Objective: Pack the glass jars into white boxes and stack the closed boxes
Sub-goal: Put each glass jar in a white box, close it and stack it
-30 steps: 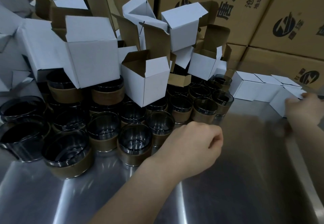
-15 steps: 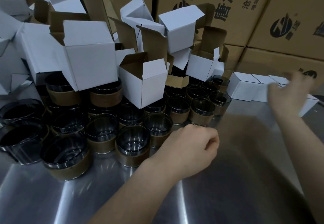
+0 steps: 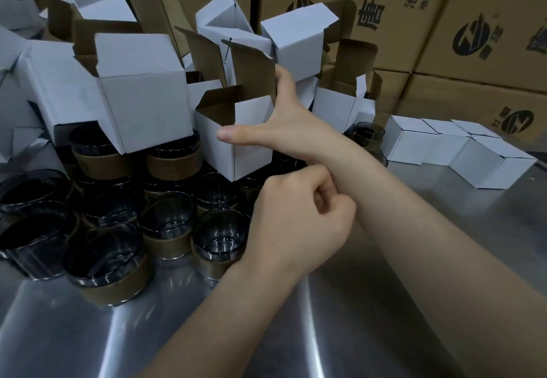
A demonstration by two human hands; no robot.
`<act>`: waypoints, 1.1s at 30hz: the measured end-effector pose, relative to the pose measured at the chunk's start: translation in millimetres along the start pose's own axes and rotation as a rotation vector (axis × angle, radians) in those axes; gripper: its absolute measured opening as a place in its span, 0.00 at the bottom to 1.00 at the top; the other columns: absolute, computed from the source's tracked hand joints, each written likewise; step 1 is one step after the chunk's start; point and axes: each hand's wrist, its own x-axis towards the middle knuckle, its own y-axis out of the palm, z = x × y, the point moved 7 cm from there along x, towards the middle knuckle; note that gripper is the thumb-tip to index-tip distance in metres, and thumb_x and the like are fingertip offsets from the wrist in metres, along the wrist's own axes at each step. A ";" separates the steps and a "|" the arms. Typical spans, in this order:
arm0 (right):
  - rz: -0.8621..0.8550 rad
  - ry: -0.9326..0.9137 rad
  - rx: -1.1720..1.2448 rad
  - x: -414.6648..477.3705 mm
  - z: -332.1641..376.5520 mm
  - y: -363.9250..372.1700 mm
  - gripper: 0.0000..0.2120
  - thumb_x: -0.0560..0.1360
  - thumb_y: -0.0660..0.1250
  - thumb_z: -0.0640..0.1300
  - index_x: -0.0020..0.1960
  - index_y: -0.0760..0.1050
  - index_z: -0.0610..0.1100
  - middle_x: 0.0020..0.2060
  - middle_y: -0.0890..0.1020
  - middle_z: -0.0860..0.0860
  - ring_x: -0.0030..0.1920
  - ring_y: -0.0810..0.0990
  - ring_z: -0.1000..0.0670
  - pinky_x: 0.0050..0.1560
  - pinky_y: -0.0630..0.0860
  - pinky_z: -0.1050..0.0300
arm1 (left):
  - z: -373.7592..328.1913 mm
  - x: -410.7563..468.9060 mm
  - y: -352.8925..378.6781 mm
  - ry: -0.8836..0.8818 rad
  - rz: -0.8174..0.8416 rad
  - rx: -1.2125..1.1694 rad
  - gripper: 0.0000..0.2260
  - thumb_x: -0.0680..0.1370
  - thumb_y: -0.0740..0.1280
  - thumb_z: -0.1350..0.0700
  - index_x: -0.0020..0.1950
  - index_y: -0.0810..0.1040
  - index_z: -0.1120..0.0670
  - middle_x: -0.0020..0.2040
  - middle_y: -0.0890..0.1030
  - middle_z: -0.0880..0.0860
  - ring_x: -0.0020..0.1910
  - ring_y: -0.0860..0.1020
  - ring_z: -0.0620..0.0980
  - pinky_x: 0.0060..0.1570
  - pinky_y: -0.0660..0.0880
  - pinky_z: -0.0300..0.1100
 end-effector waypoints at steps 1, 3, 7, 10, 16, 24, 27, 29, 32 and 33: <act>-0.014 -0.004 0.013 1.6 1.2 1.3 0.58 0.62 0.80 0.60 0.77 0.42 0.57 0.75 0.58 0.50 0.73 0.62 0.48 0.65 0.63 0.55 | -3.9 -0.1 -3.6 0.031 -0.026 -0.009 0.06 0.66 0.62 0.54 0.29 0.71 0.54 0.24 0.71 0.48 0.25 0.69 0.46 0.27 0.65 0.38; -0.049 -0.023 0.053 1.5 3.1 4.7 0.56 0.63 0.80 0.57 0.76 0.44 0.56 0.74 0.60 0.49 0.72 0.63 0.49 0.65 0.63 0.56 | -11.0 -0.8 -10.8 0.096 -0.078 -0.026 0.08 0.66 0.60 0.54 0.30 0.71 0.56 0.23 0.69 0.48 0.24 0.68 0.47 0.26 0.63 0.38; -0.139 -0.077 0.152 -5.4 -0.3 8.0 0.49 0.65 0.80 0.52 0.74 0.51 0.55 0.70 0.66 0.51 0.69 0.67 0.51 0.67 0.67 0.55 | -16.6 -2.6 -19.4 0.172 -0.158 -0.051 0.09 0.68 0.58 0.58 0.32 0.74 0.60 0.23 0.69 0.51 0.23 0.67 0.48 0.25 0.62 0.40; -0.183 -0.088 0.243 -11.7 -7.4 1.1 0.42 0.66 0.79 0.48 0.68 0.54 0.57 0.60 0.71 0.58 0.59 0.73 0.60 0.54 0.69 0.67 | -18.2 -3.2 -25.4 0.184 -0.233 -0.046 0.07 0.69 0.59 0.65 0.35 0.76 0.61 0.25 0.71 0.52 0.23 0.67 0.47 0.24 0.64 0.42; -0.295 -0.083 0.425 -33.9 -26.2 -30.6 0.35 0.69 0.76 0.47 0.68 0.59 0.55 0.60 0.77 0.50 0.56 0.80 0.56 0.56 0.79 0.59 | -16.5 -2.5 -39.9 0.174 -0.417 0.019 0.07 0.69 0.62 0.68 0.43 0.76 0.60 0.41 0.76 0.53 0.40 0.74 0.51 0.39 0.71 0.41; -0.373 -0.142 0.530 -70.4 -46.9 -44.7 0.23 0.70 0.68 0.44 0.65 0.71 0.53 0.55 0.81 0.50 0.57 0.81 0.50 0.57 0.79 0.53 | 12.0 10.7 -39.6 -0.097 -0.312 -0.127 0.22 0.71 0.65 0.56 0.64 0.65 0.49 0.62 0.68 0.48 0.65 0.68 0.44 0.64 0.69 0.41; -0.376 -0.149 0.609 -75.9 -53.9 -46.3 0.27 0.70 0.68 0.47 0.68 0.69 0.56 0.50 0.83 0.57 0.57 0.81 0.50 0.63 0.76 0.49 | 18.0 14.6 -32.1 -0.134 -0.203 -0.202 0.27 0.72 0.66 0.52 0.69 0.60 0.48 0.69 0.64 0.47 0.69 0.66 0.45 0.67 0.68 0.45; -0.374 -0.137 0.637 -78.3 -56.0 -48.0 0.35 0.69 0.69 0.49 0.74 0.63 0.51 0.50 0.83 0.57 0.58 0.81 0.50 0.62 0.76 0.49 | 18.6 16.5 -26.8 -0.129 -0.132 -0.215 0.30 0.72 0.67 0.49 0.72 0.58 0.47 0.71 0.63 0.47 0.70 0.65 0.47 0.68 0.69 0.48; -0.329 -0.156 0.651 -81.0 -54.1 -47.9 0.37 0.69 0.69 0.51 0.75 0.60 0.51 0.52 0.83 0.55 0.58 0.81 0.49 0.57 0.78 0.54 | 14.4 17.5 -20.3 -0.110 -0.036 -0.248 0.34 0.72 0.68 0.46 0.74 0.57 0.47 0.67 0.66 0.43 0.65 0.70 0.41 0.58 0.74 0.36; -0.311 -0.168 0.647 -82.1 -52.4 -47.2 0.37 0.70 0.69 0.50 0.76 0.59 0.51 0.53 0.83 0.57 0.58 0.81 0.49 0.56 0.78 0.55 | 12.5 17.6 -18.7 -0.105 -0.011 -0.260 0.34 0.72 0.68 0.45 0.74 0.56 0.46 0.66 0.68 0.43 0.63 0.72 0.40 0.53 0.75 0.33</act>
